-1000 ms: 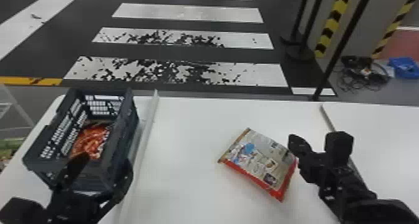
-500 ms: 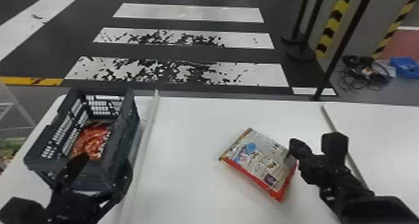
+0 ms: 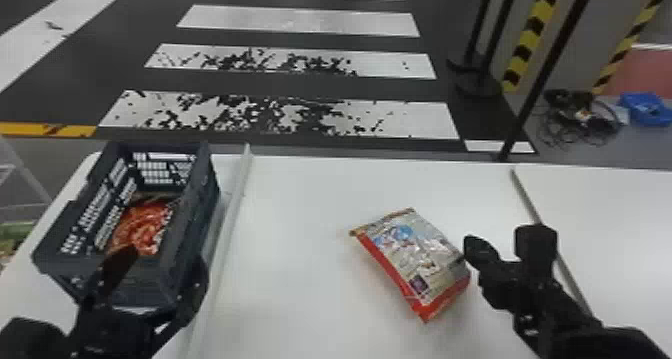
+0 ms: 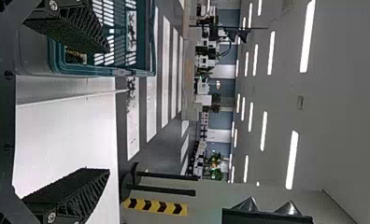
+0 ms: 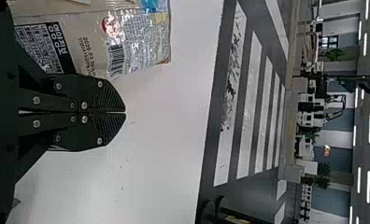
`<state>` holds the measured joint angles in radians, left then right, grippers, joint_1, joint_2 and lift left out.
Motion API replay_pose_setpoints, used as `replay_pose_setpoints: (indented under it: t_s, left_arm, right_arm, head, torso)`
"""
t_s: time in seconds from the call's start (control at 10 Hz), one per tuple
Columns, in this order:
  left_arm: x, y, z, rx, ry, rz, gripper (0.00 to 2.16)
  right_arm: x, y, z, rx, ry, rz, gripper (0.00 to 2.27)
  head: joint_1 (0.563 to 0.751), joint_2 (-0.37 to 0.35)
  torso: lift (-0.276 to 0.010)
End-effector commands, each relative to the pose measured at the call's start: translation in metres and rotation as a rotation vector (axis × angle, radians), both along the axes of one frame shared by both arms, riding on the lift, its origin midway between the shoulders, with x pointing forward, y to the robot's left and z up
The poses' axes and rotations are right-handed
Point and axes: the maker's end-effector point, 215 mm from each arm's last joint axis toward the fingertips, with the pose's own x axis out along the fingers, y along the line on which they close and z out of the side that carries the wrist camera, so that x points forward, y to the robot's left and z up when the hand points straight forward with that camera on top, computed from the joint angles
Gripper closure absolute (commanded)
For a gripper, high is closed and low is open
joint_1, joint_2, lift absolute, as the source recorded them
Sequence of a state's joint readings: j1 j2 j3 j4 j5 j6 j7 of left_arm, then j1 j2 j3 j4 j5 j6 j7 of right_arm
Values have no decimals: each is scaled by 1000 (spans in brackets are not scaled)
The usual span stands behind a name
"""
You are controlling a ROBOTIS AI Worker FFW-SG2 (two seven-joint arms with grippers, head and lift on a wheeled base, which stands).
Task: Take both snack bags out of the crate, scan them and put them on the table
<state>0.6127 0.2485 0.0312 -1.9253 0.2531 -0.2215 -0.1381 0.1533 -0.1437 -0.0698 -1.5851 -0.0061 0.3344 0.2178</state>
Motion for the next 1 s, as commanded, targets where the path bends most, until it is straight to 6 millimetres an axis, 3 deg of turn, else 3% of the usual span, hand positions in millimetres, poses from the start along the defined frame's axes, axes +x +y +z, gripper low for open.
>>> replay_pose_setpoints:
  t_s: [0.0,0.3,0.6,0.9]
  left_arm:
    - [1,0,1,0,-2,0,87]
    - [2,-1,-1,-1,0,-1,87]
    - [2,-3,0,-3,-2,-4,87]
    - [1,-3,-1,-2,1,-7,87]
  right_arm:
    - [-9,-4,1,-1,18,-10,2256]
    - [-37,-7,-4,13,106,-4,2256]
    - [-22,-9,5,-1,71,-7,2256]
    - [-18,-13,-10,-24,104,9,2256]
  head:
    - [695,-37]
    - [695,-48]
    - [695,-51]
    - [695,-55]
  torso:
    - [-92]
    - [-92]
    - [-92]
    - [-92]
